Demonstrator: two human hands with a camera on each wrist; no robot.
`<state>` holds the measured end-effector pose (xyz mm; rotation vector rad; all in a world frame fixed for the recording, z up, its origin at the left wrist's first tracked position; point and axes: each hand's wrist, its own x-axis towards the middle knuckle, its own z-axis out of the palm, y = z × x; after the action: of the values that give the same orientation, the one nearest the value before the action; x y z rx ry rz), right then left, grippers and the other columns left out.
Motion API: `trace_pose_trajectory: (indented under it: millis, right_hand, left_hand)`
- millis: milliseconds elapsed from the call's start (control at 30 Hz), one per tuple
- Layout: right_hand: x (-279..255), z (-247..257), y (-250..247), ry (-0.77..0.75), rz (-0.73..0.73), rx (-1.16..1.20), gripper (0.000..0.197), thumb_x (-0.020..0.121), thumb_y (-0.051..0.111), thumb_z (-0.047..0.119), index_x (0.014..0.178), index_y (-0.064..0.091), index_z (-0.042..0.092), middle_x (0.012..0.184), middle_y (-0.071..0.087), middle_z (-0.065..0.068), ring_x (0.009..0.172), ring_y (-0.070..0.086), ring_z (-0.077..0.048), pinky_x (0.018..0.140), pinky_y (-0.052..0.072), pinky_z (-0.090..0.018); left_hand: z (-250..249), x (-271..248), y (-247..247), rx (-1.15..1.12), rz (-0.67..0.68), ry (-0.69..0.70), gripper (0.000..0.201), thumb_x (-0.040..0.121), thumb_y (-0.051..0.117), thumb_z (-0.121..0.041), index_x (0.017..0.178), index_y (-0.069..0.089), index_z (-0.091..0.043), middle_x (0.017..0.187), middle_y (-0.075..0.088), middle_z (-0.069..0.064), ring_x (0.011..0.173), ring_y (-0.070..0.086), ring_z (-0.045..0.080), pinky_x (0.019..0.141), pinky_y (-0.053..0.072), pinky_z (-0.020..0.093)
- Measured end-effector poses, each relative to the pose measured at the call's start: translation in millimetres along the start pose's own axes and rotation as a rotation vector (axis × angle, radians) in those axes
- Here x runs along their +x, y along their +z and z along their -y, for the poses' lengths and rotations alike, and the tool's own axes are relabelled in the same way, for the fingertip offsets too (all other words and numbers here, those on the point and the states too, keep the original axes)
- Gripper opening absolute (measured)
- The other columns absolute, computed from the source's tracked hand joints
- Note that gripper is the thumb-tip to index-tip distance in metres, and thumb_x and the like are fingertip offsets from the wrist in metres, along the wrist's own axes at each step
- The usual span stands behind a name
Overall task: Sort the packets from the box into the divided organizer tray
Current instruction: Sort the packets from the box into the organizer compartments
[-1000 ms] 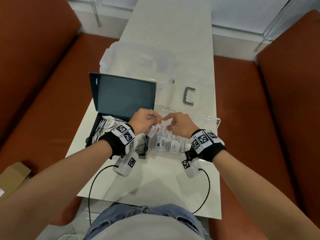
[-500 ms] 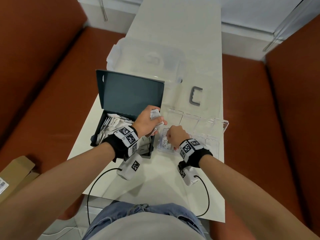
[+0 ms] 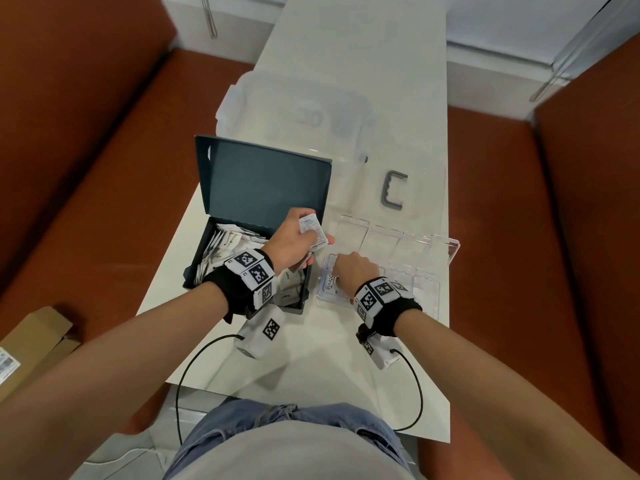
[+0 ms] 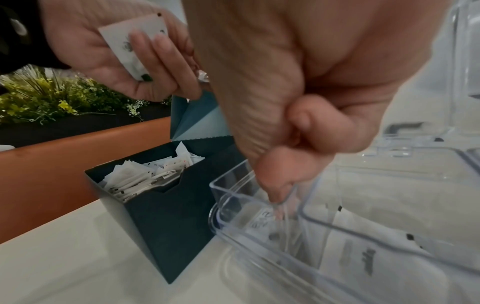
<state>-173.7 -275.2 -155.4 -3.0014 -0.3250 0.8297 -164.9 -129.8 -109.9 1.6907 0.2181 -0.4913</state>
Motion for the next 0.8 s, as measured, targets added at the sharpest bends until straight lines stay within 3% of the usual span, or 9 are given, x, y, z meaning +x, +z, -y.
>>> trace_pose_trajectory:
  millis: [133, 200, 300, 433, 500, 533, 667, 733, 800]
  right_hand:
    - [-8, -2, -7, 0.003, 0.002, 0.091, 0.024, 0.094, 0.052, 0.009, 0.115, 0.062, 0.01, 0.109, 0.063, -0.011, 0.091, 0.067, -0.031, 0.079, 0.055, -0.036]
    - [-15, -8, -17, 0.012, -0.033, 0.196, 0.021, 0.094, 0.05, 0.013, 0.108, 0.066, 0.012, 0.099, 0.066, -0.01, 0.078, 0.069, -0.029, 0.078, 0.056, -0.038]
    - [-28, -22, -39, -0.016, -0.14, 0.415, 0.025, 0.094, 0.045, 0.016, 0.094, 0.07, 0.015, 0.085, 0.07, -0.005, 0.05, 0.067, -0.016, 0.072, 0.055, -0.03]
    - [-43, -32, -67, -0.042, -0.348, 0.803, 0.016, 0.094, 0.054, 0.019, 0.094, 0.07, 0.017, 0.079, 0.072, -0.005, 0.038, 0.059, -0.013, 0.04, 0.041, -0.014]
    - [-49, -34, -75, -0.111, -0.387, 0.857, 0.015, 0.091, 0.06, 0.023, 0.104, 0.069, 0.022, 0.078, 0.07, -0.002, 0.039, 0.058, -0.011, 0.04, 0.04, -0.011]
    - [-52, -34, -78, -0.167, -0.391, 0.846, 0.018, 0.089, 0.064, 0.025, 0.106, 0.069, 0.026, 0.079, 0.069, 0.001, 0.041, 0.058, -0.01, 0.044, 0.042, -0.011]
    - [-60, -29, -80, -0.282, -0.423, 0.762, 0.019, 0.081, 0.074, 0.026, 0.1, 0.072, 0.027, 0.091, 0.064, 0.002, 0.063, 0.063, -0.013, 0.059, 0.051, -0.016]
    - [-62, -28, -78, -0.265, -0.422, 0.815, 0.02, 0.078, 0.077, 0.029, 0.097, 0.072, 0.025, 0.095, 0.064, 0.0, 0.07, 0.065, -0.015, 0.066, 0.054, -0.019]
    - [-62, -30, -73, -0.238, -0.437, 0.854, 0.015, 0.078, 0.077, 0.024, 0.093, 0.073, 0.022, 0.094, 0.064, 0.0, 0.074, 0.067, -0.014, 0.07, 0.051, -0.014]
  left_hand:
    - [0, -3, -2, -0.023, 0.01, 0.0, 0.026, 0.097, 0.045, 0.001, 0.116, 0.035, -0.013, 0.096, 0.072, -0.001, 0.036, 0.045, 0.011, 0.034, 0.034, 0.02]
    - [-1, -5, -4, -0.018, 0.021, 0.013, 0.019, 0.097, 0.05, -0.002, 0.111, 0.038, -0.009, 0.102, 0.072, 0.002, 0.037, 0.046, 0.011, 0.034, 0.032, 0.02]
    - [-3, -8, -8, -0.015, 0.065, 0.046, 0.015, 0.095, 0.058, -0.007, 0.102, 0.046, -0.006, 0.103, 0.074, 0.004, 0.038, 0.048, 0.01, 0.033, 0.031, 0.017]
    - [-9, -13, -6, -0.003, 0.1, 0.107, 0.012, 0.088, 0.067, -0.004, 0.095, 0.057, -0.004, 0.087, 0.073, 0.007, 0.038, 0.049, 0.008, 0.033, 0.033, 0.015]
    - [-13, -15, -1, 0.01, 0.101, 0.135, 0.014, 0.086, 0.068, -0.002, 0.097, 0.061, 0.002, 0.066, 0.067, -0.001, 0.036, 0.047, 0.006, 0.033, 0.033, 0.014]
    - [-15, -15, 2, 0.011, 0.1, 0.146, 0.013, 0.086, 0.068, 0.0, 0.097, 0.062, 0.003, 0.066, 0.065, 0.0, 0.036, 0.047, 0.005, 0.033, 0.033, 0.013]
    - [-21, -17, 13, 0.023, 0.1, 0.231, 0.012, 0.083, 0.067, 0.007, 0.095, 0.064, 0.006, 0.089, 0.065, 0.01, 0.041, 0.052, -0.002, 0.037, 0.037, 0.008]
    - [-21, -16, 15, 0.06, 0.08, 0.26, 0.012, 0.083, 0.068, 0.004, 0.095, 0.066, 0.005, 0.072, 0.067, -0.005, 0.044, 0.053, -0.005, 0.04, 0.036, 0.004]
    - [-20, -14, 15, 0.076, 0.062, 0.241, 0.013, 0.082, 0.07, 0.001, 0.095, 0.069, 0.002, 0.056, 0.063, -0.014, 0.04, 0.051, -0.001, 0.038, 0.036, 0.007]
